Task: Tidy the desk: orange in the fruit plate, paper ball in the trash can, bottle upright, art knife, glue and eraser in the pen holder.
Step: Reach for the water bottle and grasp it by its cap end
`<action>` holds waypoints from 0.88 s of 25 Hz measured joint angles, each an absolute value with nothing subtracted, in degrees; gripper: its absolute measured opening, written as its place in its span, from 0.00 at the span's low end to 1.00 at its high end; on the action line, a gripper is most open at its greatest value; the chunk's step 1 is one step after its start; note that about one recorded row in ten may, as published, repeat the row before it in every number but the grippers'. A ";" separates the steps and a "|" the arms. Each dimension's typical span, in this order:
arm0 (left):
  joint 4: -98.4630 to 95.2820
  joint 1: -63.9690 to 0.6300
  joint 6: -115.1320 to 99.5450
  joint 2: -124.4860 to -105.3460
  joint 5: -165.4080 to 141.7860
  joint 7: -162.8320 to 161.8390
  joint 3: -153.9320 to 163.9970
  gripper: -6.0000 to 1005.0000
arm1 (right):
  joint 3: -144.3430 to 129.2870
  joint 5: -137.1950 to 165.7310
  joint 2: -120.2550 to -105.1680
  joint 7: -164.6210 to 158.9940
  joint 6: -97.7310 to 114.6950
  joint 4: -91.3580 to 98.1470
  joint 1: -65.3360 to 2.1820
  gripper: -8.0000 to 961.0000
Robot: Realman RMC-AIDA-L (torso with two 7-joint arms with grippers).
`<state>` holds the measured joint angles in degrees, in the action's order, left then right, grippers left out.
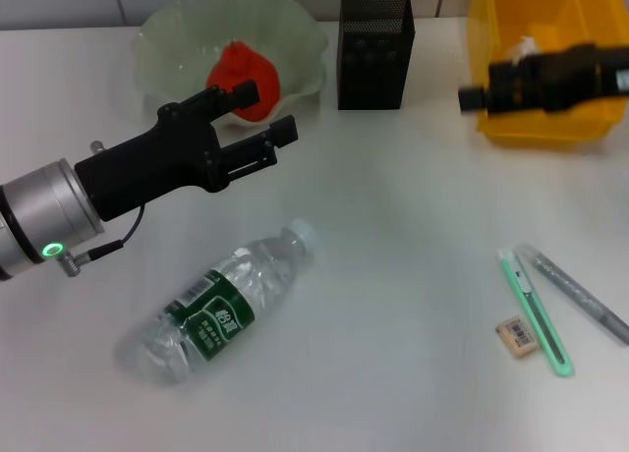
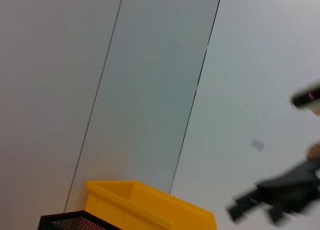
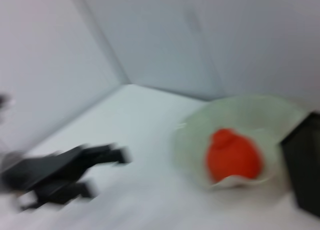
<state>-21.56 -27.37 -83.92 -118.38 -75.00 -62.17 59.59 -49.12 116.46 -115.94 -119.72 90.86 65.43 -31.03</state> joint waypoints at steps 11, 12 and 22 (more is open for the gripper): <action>-29.77 -27.41 -81.55 -118.29 -84.57 -71.85 59.66 0.78 | -38.01 114.10 -112.05 -103.00 98.64 46.82 -31.23 0.82; -37.27 -26.93 -80.32 -118.29 -91.99 -80.73 59.68 0.78 | -37.21 114.07 -112.19 -102.69 98.49 46.72 -31.17 0.82; -54.52 -28.72 -73.06 -118.62 -112.39 -112.67 72.17 0.78 | -36.40 114.25 -112.28 -102.30 95.85 44.55 -31.27 0.82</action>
<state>-54.52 -28.72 -73.06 -118.62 -112.39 -112.67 72.17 -36.40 114.25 -112.28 -102.30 95.85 44.55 -31.27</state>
